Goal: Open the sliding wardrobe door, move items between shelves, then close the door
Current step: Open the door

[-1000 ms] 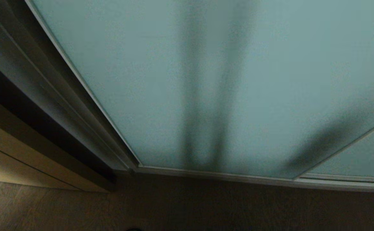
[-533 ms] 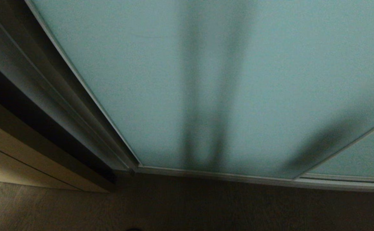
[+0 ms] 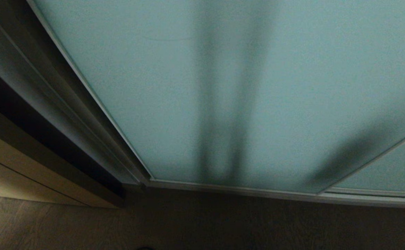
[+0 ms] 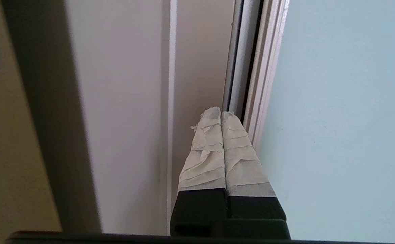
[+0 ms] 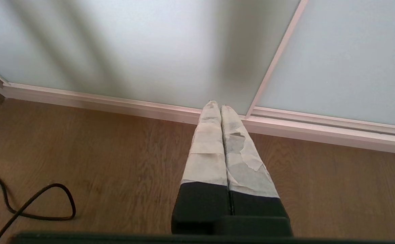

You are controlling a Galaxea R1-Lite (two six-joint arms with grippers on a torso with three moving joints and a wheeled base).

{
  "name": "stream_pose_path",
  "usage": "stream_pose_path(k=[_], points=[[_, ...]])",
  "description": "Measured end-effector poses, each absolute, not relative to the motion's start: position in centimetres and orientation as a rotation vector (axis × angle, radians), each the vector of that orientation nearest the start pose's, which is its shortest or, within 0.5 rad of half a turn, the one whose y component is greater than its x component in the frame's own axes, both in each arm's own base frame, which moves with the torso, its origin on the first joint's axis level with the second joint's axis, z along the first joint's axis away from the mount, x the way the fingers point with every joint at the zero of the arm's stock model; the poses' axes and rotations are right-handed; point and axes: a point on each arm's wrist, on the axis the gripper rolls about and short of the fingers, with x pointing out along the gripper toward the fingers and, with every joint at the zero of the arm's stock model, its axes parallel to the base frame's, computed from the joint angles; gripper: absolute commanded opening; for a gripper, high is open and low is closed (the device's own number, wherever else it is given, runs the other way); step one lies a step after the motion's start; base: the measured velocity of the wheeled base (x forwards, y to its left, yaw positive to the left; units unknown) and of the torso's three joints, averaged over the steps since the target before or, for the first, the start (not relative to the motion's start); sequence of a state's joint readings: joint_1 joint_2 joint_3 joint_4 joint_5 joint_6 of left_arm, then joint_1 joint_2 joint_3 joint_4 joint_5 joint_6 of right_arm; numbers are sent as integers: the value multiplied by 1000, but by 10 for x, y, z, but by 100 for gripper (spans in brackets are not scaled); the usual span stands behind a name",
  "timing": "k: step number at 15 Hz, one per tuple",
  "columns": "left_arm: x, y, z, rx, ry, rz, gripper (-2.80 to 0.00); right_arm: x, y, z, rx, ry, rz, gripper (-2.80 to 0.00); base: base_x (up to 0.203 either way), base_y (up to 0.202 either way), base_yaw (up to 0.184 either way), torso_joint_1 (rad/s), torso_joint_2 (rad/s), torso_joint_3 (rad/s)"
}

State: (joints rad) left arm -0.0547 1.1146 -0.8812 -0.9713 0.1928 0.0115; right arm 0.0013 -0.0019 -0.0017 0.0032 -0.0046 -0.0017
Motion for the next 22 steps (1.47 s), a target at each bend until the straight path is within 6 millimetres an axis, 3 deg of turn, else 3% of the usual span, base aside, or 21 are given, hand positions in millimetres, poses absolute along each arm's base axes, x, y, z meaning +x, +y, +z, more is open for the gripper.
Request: stream_pose_path(k=[15, 22], points=[[189, -6, 366, -118, -646, 110, -280, -23, 0, 76, -1, 0, -3, -280, 0, 0, 0, 0, 0, 0], [204, -11, 366, -136, -631, 87, -280, -23, 0, 76, -2, 0, -4, -280, 0, 0, 0, 0, 0, 0]])
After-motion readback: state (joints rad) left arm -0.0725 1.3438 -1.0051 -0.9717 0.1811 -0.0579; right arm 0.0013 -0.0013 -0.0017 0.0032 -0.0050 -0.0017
